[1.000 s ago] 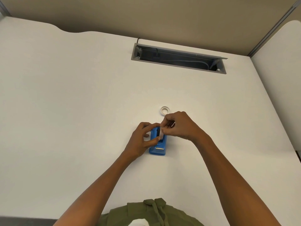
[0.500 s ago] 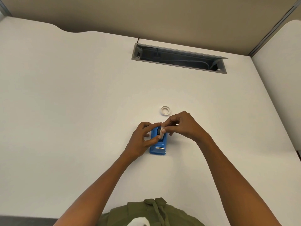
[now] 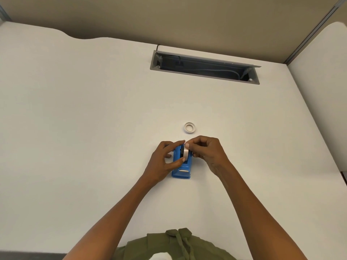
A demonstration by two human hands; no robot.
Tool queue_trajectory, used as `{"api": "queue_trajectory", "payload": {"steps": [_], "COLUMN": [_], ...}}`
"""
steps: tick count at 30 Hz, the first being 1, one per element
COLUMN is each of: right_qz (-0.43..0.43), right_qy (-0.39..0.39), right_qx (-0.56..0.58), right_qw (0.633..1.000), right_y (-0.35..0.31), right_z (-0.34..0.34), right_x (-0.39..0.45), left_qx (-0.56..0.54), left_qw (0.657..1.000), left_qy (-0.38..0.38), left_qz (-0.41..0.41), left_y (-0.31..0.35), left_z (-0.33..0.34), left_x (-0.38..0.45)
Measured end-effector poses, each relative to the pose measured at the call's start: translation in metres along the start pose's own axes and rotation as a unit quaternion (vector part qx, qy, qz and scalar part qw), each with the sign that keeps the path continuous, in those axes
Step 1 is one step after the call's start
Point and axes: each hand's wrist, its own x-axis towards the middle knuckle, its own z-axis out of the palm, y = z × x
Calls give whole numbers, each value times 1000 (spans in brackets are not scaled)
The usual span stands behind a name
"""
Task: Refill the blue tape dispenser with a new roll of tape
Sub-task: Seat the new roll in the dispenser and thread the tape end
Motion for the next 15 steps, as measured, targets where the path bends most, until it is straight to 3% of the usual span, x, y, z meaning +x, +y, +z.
{"api": "queue_trajectory", "payload": {"steps": [7,15], "right_qz": [-66,-67], "right_qy": [16,6], "right_qx": [-73,-101], "right_qw": [995,993], "right_y": [15,19], "right_z": [4,5], "right_x": [-11,-10], "left_qx": [-6,2], "left_qw": [1000,1000], "left_qy": [2,1], "left_qz": [-16,-10], "left_y": [1,0], "left_z": [-1,0], "left_x": [2,1]}}
